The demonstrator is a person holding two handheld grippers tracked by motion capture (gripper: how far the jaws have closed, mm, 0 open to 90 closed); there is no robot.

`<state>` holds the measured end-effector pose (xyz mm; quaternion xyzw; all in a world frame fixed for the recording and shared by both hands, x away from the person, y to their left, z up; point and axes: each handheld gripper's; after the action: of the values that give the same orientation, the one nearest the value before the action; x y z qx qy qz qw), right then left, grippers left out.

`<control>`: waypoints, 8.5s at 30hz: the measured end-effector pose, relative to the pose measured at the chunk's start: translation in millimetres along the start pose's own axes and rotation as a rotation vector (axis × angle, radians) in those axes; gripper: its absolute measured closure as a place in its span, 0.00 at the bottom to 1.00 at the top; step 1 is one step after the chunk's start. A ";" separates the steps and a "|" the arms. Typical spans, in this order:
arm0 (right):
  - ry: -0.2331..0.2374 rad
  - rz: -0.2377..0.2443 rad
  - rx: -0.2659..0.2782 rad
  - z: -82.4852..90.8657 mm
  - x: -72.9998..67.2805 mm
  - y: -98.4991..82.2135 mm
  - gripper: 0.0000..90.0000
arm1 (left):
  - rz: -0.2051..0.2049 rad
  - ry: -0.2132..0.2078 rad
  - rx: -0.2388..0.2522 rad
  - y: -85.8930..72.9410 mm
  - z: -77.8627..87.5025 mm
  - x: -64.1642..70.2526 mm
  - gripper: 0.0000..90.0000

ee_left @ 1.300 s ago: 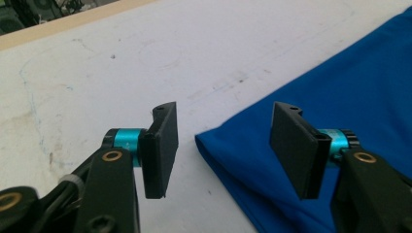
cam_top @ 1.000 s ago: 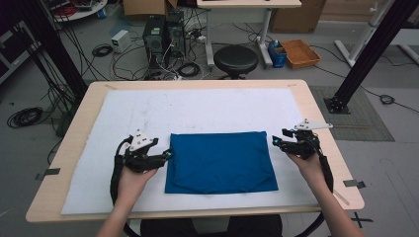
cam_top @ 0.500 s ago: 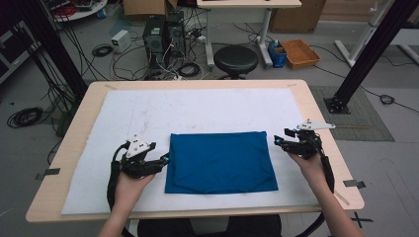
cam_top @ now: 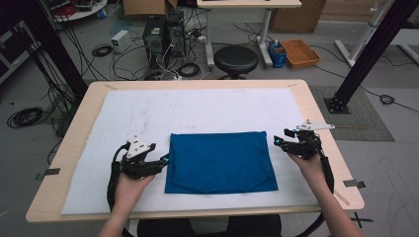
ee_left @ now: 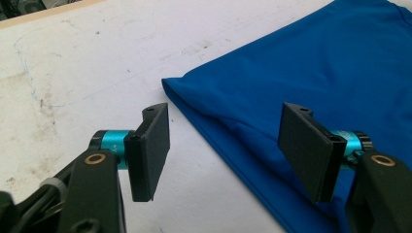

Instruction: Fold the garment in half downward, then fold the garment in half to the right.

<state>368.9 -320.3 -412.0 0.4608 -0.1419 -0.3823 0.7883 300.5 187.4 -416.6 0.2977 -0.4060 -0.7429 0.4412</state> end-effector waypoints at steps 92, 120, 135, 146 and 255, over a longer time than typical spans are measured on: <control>0.311 0.071 -0.237 -268.4 -188.3 117.1 0.71 | 0.271 0.001 -0.143 -41.6 3.6 58.2 0.93; 0.412 0.098 -0.115 -209.3 -160.7 140.7 0.97 | 0.186 -0.142 -0.029 -5.9 17.5 73.3 0.93; 0.367 0.043 -0.094 -112.7 -59.5 124.1 0.97 | 0.113 -0.359 -0.001 50.6 -30.8 156.9 0.93; 0.274 0.043 -0.165 -77.7 -7.3 96.2 0.97 | 0.099 -0.420 -0.060 64.6 -77.5 219.1 0.93; -0.010 -0.173 0.001 -19.2 17.4 12.8 0.62 | 0.101 -0.104 0.076 26.3 -13.1 48.7 0.46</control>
<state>397.6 -317.6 -413.8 0.4700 -0.1056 -0.4509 0.7514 300.8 131.9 -404.3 0.2544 -0.4708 -0.7181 0.4449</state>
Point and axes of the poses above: each handheld gripper's, and its own axes: z roughly backward along the jaws, y roughly out of its top, x roughly to its right, and after that the axes turned 10 degrees about y, right-handed
